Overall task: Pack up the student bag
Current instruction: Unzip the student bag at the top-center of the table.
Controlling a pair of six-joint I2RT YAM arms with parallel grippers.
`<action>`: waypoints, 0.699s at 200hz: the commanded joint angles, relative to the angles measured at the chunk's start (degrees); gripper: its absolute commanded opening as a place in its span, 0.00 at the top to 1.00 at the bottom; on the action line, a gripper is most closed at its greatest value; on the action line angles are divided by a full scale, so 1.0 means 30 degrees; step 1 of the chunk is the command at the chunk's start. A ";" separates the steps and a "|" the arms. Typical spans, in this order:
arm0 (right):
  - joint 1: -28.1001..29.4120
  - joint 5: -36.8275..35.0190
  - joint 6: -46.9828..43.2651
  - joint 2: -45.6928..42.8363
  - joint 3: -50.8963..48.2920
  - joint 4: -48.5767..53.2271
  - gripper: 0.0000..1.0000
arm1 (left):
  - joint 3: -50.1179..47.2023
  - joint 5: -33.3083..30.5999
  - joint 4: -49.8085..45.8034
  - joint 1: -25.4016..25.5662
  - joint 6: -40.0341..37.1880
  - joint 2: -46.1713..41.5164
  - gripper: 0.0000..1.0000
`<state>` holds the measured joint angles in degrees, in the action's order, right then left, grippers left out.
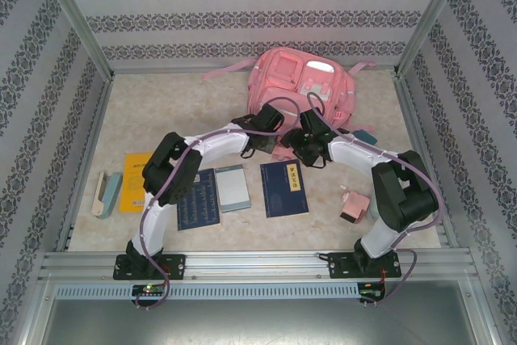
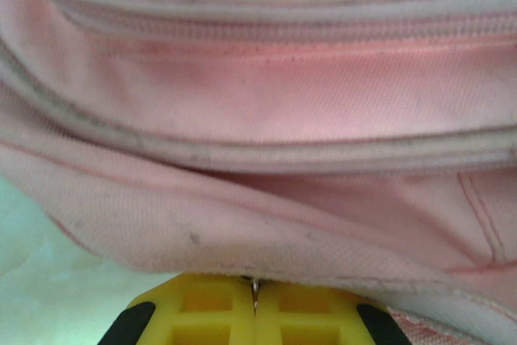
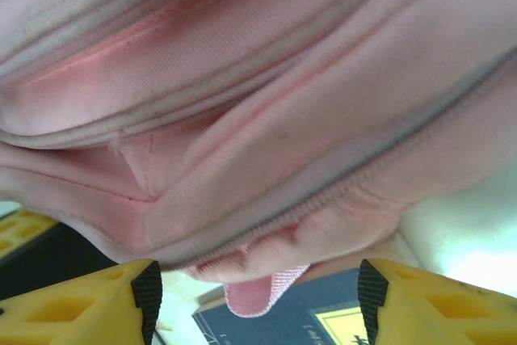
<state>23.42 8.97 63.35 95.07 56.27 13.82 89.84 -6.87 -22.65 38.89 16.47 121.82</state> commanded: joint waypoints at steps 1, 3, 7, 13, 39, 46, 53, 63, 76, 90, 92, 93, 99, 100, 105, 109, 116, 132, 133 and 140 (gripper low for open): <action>0.0074 0.0488 0.1185 0.0321 0.0412 -0.1509 0.32 | -0.1495 0.1207 -0.0777 -0.0309 -0.0306 -0.1040 1.00; 0.0074 0.0486 0.1282 0.0330 0.0383 -0.1614 0.32 | -0.1572 0.1266 -0.0778 -0.0309 -0.0290 -0.1096 1.00; 0.0071 0.0510 0.1451 0.0347 0.0325 -0.1832 0.32 | -0.1734 0.1398 -0.0769 -0.0309 -0.0263 -0.1249 1.00; 0.0046 0.0530 0.1705 0.0375 0.0212 -0.2285 0.32 | -0.1922 0.1591 -0.0740 -0.0309 -0.0246 -0.1436 1.00; -0.0071 0.0654 0.2668 0.0643 0.0028 -0.3433 0.31 | -0.2278 0.2485 -0.0710 -0.0255 -0.0246 -0.1841 1.00; -0.0086 0.0767 0.2712 0.0860 0.0216 -0.3360 0.33 | -0.2291 0.2560 -0.0695 -0.0251 -0.0268 -0.1861 1.00; -0.0130 0.0895 0.2701 0.1116 0.0404 -0.3268 0.37 | -0.2249 0.2513 -0.0722 -0.0250 -0.0275 -0.1943 1.00; -0.0123 0.0946 0.2723 0.1351 0.0576 -0.3160 0.42 | -0.2195 0.2501 -0.0796 -0.0246 -0.0332 -0.2020 1.00; -0.0175 0.0786 0.2811 0.1525 0.0703 -0.2834 0.54 | -0.2132 0.2382 -0.0913 -0.0244 -0.0499 -0.2236 1.00; -0.0276 0.0757 0.2792 0.1622 0.0653 -0.2642 0.69 | -0.2032 0.2058 -0.1153 -0.0250 -0.0792 -0.2408 1.00; -0.0306 0.0737 0.2753 0.1600 0.0641 -0.2622 0.71 | -0.2014 0.1984 -0.1209 -0.0235 -0.0858 -0.2448 1.00; -0.0321 0.0733 0.2742 0.1596 0.0640 -0.2619 0.72 | -0.2006 0.1933 -0.1238 -0.0228 -0.0889 -0.2455 1.00; -0.0374 0.0656 0.2610 0.1543 0.0610 -0.2503 0.80 | -0.1931 0.1680 -0.1485 -0.0242 -0.1037 -0.2486 1.00; -0.0384 0.0634 0.2597 0.1524 0.0609 -0.2471 0.81 | -0.1921 0.1620 -0.1522 -0.0246 -0.1066 -0.2474 1.00; -0.0422 0.0482 0.2481 0.1436 0.0608 -0.2297 0.89 | -0.1839 0.1304 -0.1745 -0.0286 -0.1198 -0.2459 1.00; -0.0451 0.0378 0.2403 0.1328 0.0586 -0.2142 0.95 | -0.1798 0.1032 -0.1895 -0.0329 -0.1279 -0.2425 1.00; -0.0543 0.0157 0.2246 0.1124 0.0525 -0.1909 1.00 | -0.1764 0.0673 -0.2116 -0.0420 -0.1450 -0.2353 1.00; -0.0796 -0.0263 0.1896 0.0553 0.0225 -0.1677 1.00 | -0.1597 0.0174 -0.2654 -0.0935 -0.1679 -0.2073 1.00; -0.0815 -0.0279 0.1874 0.0516 0.0212 -0.1648 1.00 | -0.1563 0.0178 -0.2693 -0.0959 -0.1680 -0.2048 1.00; -0.0931 -0.0404 0.1703 0.0268 0.0075 -0.1537 1.00 | -0.1403 0.0135 -0.2979 -0.1270 -0.1707 -0.1861 1.00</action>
<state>22.59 11.46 70.96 98.50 56.55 8.56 84.14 -3.33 -23.86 37.54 13.76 116.77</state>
